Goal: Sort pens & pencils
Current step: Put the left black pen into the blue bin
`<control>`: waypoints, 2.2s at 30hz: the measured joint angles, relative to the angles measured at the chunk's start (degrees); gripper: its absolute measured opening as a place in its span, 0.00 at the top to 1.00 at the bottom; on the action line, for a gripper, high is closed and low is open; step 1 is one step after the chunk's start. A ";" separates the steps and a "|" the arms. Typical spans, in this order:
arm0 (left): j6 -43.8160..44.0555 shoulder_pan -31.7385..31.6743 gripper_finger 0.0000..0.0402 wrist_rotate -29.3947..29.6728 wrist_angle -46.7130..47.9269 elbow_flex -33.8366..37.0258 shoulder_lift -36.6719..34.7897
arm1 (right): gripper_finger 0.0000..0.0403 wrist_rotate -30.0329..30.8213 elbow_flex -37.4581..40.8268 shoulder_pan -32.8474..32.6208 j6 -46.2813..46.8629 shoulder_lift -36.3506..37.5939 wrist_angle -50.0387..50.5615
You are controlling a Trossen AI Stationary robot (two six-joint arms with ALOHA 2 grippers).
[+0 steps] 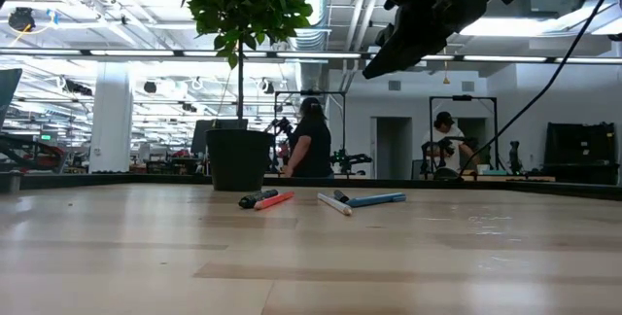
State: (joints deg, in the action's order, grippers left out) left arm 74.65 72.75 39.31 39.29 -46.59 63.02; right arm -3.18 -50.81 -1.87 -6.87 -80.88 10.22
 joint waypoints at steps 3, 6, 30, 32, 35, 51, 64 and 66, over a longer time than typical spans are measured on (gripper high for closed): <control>-0.02 0.00 0.72 -0.08 0.43 0.00 0.00 | 0.84 0.00 0.00 0.00 0.00 0.00 0.01; -0.07 0.00 0.69 -0.07 0.46 0.00 0.00 | 0.84 0.00 0.00 0.00 0.00 0.00 0.02; -7.63 -29.60 0.68 20.72 6.60 -0.04 6.66 | 0.84 0.51 -0.02 0.00 -0.51 0.00 2.79; -6.47 -33.30 0.68 22.99 4.55 -0.04 9.58 | 0.84 0.55 -0.02 0.00 -0.51 0.00 3.36; -7.17 -36.94 0.68 23.06 -0.61 -0.04 14.31 | 0.84 0.76 -0.02 0.09 -0.52 0.00 5.54; -11.47 -47.39 0.68 16.85 -24.51 -3.15 34.51 | 0.84 6.27 -0.02 0.13 2.37 0.00 8.04; -10.12 -50.74 0.68 17.35 -25.18 -10.70 44.78 | 0.84 6.25 -0.02 0.00 6.69 0.00 7.32; -9.58 -51.07 0.68 16.69 -24.50 -11.44 46.77 | 0.84 6.25 -0.02 0.00 6.93 0.00 7.32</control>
State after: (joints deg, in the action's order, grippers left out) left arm 65.07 21.68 56.00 14.79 -58.02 109.80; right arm 3.07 -50.83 -1.87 0.05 -80.88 17.54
